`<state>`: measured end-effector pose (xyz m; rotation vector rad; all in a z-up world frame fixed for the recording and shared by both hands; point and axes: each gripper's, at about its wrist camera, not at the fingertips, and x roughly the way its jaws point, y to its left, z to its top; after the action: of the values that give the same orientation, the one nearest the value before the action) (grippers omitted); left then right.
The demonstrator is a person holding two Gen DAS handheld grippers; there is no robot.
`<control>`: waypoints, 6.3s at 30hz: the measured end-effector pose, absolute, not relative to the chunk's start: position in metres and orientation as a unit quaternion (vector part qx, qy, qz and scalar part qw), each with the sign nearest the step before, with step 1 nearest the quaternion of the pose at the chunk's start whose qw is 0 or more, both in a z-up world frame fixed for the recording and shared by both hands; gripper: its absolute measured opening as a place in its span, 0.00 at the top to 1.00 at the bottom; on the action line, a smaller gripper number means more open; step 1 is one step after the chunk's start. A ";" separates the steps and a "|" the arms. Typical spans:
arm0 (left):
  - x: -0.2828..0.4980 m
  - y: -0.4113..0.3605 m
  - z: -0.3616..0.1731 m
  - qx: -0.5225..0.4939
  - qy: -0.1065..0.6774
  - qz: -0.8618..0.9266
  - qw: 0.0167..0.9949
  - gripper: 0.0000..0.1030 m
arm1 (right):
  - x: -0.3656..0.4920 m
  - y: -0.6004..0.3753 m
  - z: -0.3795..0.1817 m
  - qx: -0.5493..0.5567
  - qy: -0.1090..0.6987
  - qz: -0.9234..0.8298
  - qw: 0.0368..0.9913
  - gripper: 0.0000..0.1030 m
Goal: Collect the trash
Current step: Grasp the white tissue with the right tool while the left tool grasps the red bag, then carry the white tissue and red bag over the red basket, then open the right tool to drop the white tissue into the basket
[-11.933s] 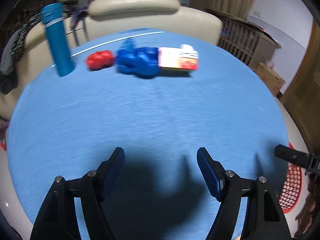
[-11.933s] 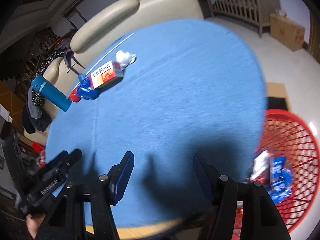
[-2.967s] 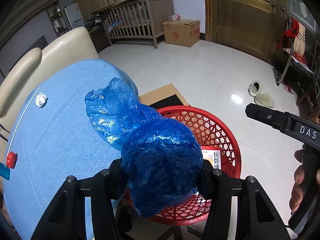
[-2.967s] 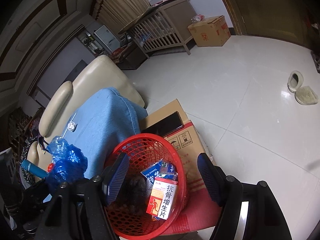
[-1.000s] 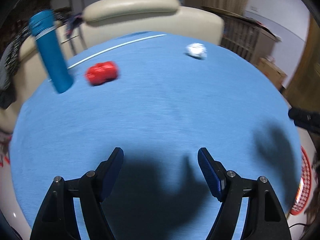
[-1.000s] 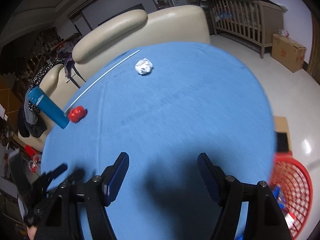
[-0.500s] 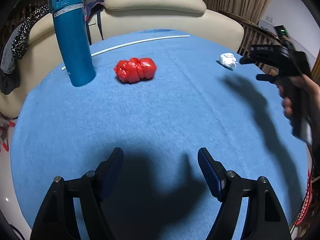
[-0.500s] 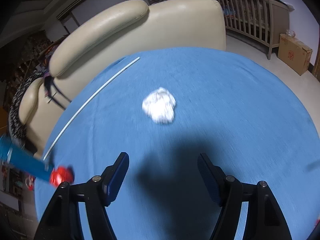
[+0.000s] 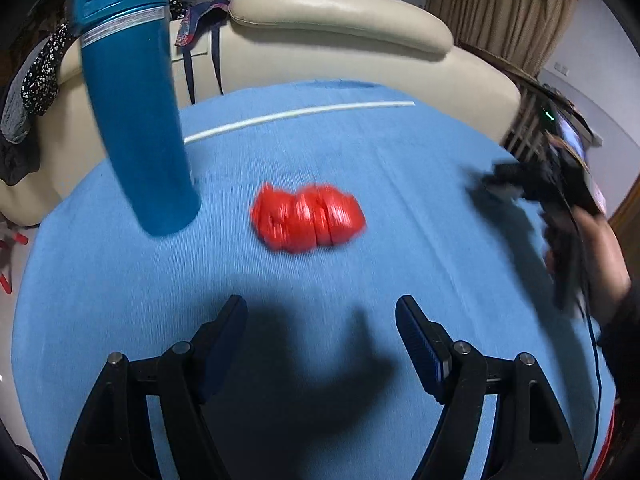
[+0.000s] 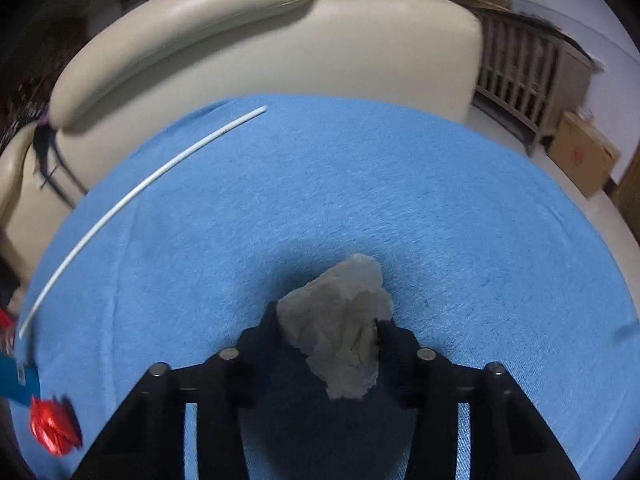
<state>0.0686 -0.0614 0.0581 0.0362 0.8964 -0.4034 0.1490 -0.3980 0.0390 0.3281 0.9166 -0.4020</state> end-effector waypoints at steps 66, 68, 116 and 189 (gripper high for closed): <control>-0.176 -0.084 0.130 0.059 0.348 -0.198 0.915 0.40 | -0.287 -0.285 0.134 0.253 0.304 -0.092 0.914 0.55; -0.182 -0.084 0.137 0.061 0.340 -0.200 0.917 0.40 | -0.295 -0.287 0.139 0.255 0.296 -0.093 0.916 0.55; -0.206 -0.134 0.126 0.129 0.331 -0.254 0.900 0.40 | -0.380 -0.374 0.115 0.316 0.267 -0.180 0.892 0.55; -0.313 -0.315 0.096 0.289 0.331 -0.409 0.800 0.40 | -0.447 -0.510 0.012 0.429 0.315 -0.255 0.807 0.32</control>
<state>-0.3128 -0.3147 0.0957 0.6189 0.7104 -0.8771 -0.4473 -0.5099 0.0116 0.9186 0.6739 -0.5448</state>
